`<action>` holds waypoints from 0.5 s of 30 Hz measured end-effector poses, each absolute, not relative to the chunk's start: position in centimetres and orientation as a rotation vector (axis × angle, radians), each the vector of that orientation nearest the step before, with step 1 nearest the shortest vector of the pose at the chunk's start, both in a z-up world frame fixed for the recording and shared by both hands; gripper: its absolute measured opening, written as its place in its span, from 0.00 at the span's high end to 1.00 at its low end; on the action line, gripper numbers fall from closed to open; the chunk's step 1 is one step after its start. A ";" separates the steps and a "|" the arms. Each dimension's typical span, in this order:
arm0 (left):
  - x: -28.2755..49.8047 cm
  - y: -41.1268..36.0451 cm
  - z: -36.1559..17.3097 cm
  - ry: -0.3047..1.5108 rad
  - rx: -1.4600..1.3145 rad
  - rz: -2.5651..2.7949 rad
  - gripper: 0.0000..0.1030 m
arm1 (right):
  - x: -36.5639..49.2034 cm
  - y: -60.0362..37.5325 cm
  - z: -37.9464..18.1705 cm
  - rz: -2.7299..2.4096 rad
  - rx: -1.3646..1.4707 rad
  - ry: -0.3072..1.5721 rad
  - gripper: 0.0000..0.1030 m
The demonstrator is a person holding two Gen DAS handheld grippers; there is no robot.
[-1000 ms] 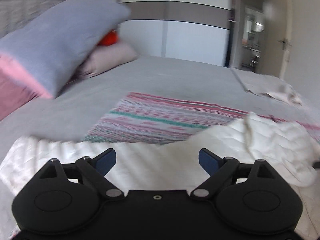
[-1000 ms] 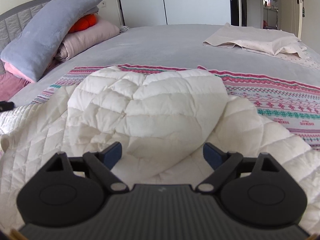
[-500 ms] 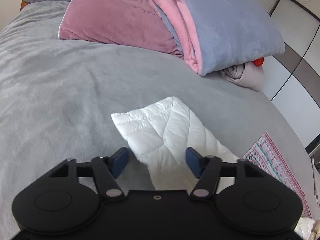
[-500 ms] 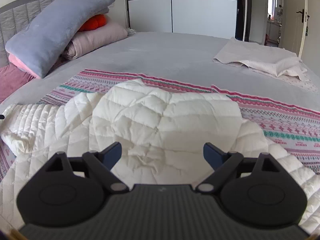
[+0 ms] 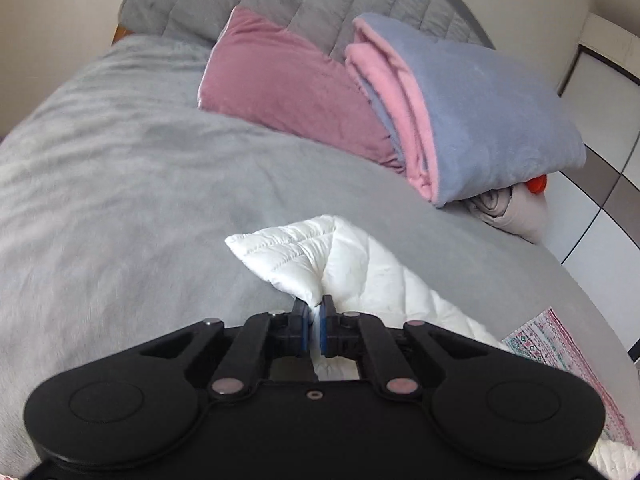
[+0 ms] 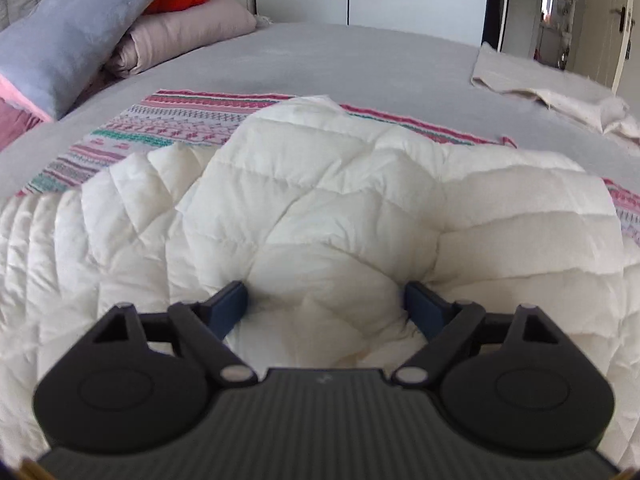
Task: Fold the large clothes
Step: 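Grasp the sleeve cuff with the left gripper and fold it across the body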
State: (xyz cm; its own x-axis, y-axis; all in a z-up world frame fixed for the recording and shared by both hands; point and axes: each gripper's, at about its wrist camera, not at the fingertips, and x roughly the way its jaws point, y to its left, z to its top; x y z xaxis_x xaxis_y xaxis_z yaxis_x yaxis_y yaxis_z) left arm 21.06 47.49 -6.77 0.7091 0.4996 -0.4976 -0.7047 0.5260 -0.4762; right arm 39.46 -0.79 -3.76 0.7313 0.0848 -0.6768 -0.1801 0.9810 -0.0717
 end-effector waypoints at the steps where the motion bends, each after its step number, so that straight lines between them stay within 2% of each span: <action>1: 20.8 47.7 -6.9 0.302 -0.738 0.726 0.94 | 39.2 -0.8 -3.5 0.150 -0.136 0.733 0.14; 7: 19.8 47.5 -4.1 0.203 -0.768 0.652 0.95 | 35.6 -4.5 0.7 0.212 -0.005 0.729 0.12; 15: 20.4 43.5 4.7 0.073 -0.737 0.480 0.95 | 29.6 -12.1 4.0 0.140 0.139 0.731 0.06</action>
